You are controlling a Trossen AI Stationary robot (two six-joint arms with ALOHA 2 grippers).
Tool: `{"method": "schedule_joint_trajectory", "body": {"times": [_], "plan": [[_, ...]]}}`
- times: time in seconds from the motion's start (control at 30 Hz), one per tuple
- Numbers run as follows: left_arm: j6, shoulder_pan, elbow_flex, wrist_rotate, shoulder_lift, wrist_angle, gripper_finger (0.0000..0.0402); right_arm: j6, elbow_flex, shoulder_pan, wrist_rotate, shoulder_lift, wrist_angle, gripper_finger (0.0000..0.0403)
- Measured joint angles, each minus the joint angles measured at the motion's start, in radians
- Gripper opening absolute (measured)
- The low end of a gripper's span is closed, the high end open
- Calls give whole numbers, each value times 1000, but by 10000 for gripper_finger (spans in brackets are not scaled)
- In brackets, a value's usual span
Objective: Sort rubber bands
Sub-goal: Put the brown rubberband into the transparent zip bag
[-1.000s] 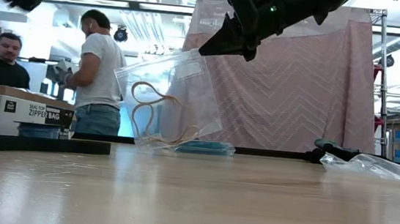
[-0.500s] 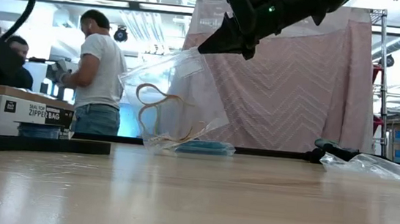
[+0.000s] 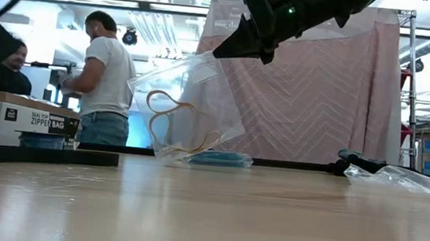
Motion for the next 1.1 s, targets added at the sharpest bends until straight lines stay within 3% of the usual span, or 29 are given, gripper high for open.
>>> {"method": "schedule_joint_trajectory", "body": {"times": [0.23, 0.5, 0.87, 1.0, 1.1], "plan": [[-87, -48, 25, 0, 6, -34, 343, 0, 0, 0, 0, 0, -2, 0], [-166, -107, -26, -1, 6, -27, 345, 5, 0, 0, -5, 0, -3, 0], [-233, -109, -170, -20, 12, 311, 332, 10, 0, 0, -6, 0, -3, 0], [-208, -109, -153, -78, 14, 336, 324, 11, 0, 0, -6, 0, -2, 0], [-178, -108, -125, -183, 14, 307, 323, 11, 0, 0, -6, 0, -2, 0]]}}
